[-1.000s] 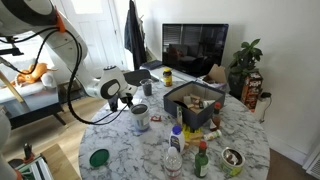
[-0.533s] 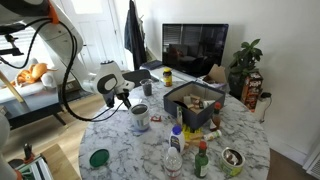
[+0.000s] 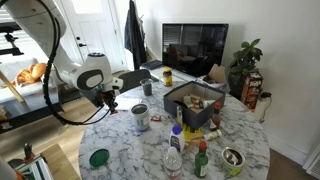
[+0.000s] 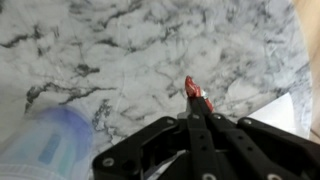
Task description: Put the tomato ketchup on the green lid, lift the green lid and put the ketchup in the grey cup
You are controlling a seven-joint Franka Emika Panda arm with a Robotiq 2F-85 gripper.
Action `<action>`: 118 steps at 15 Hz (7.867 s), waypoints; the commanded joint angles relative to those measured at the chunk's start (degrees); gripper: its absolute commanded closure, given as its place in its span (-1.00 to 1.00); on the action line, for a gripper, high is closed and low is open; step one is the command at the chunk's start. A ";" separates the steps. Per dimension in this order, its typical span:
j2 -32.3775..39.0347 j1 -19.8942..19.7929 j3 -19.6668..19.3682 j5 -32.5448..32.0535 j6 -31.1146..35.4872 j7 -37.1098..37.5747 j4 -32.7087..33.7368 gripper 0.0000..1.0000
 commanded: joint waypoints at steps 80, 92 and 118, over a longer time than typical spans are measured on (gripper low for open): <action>9.87 -7.33 -0.34 -6.15 6.71 3.10 -4.75 -1.00; 13.08 -5.67 -1.44 -5.77 7.77 7.21 -2.93 -0.40; 15.58 -3.89 -2.41 -5.30 6.24 11.66 0.44 1.00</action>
